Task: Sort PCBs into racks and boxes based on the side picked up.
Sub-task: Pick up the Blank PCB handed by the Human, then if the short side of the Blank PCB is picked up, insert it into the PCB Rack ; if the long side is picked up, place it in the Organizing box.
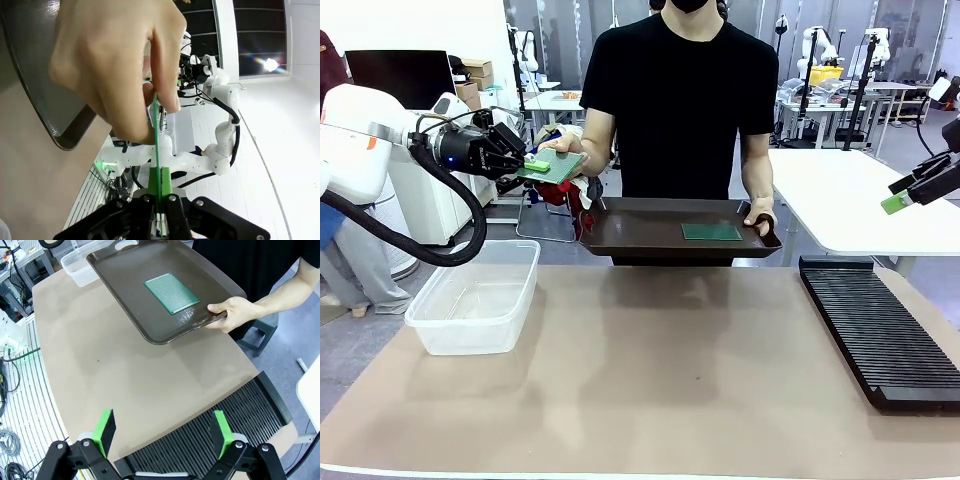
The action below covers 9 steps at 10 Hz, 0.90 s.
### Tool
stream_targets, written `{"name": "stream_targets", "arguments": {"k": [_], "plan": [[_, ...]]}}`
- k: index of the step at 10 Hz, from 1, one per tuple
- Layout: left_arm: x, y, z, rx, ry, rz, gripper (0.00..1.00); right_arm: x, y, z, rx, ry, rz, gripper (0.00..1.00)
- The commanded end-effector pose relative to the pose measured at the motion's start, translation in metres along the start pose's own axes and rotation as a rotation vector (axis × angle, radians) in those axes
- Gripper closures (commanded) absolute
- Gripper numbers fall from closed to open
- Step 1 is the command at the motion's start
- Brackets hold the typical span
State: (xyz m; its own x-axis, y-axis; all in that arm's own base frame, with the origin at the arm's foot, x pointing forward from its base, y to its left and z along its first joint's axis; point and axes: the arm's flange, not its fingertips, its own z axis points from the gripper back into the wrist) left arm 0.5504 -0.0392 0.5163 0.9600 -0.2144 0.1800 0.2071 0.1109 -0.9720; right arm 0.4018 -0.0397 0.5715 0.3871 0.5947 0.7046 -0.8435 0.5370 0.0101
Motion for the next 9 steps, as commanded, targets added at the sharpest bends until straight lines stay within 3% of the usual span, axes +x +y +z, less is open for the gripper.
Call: {"name": "stream_targets", "arguments": {"k": [1,3,4,9], "plan": [[-0.0004,-0.0025,0.0017,-0.028,-0.014,-0.006,1.00,0.0005,-0.0004,-0.0007,0.015,-0.014,0.000,0.00],[-0.0065,-0.0006,-0.0036,0.046,-0.027,0.000,1.00,0.0005,-0.0004,-0.0007,0.015,-0.014,0.000,0.00],[0.0001,-0.0003,0.0003,0.000,-0.003,-0.001,1.00,0.0005,-0.0004,-0.0007,0.015,-0.014,0.000,0.00],[0.0001,-0.0003,0.0003,0.000,-0.003,-0.001,1.00,0.0005,-0.0004,-0.0007,0.015,-0.014,0.000,0.00]]}}
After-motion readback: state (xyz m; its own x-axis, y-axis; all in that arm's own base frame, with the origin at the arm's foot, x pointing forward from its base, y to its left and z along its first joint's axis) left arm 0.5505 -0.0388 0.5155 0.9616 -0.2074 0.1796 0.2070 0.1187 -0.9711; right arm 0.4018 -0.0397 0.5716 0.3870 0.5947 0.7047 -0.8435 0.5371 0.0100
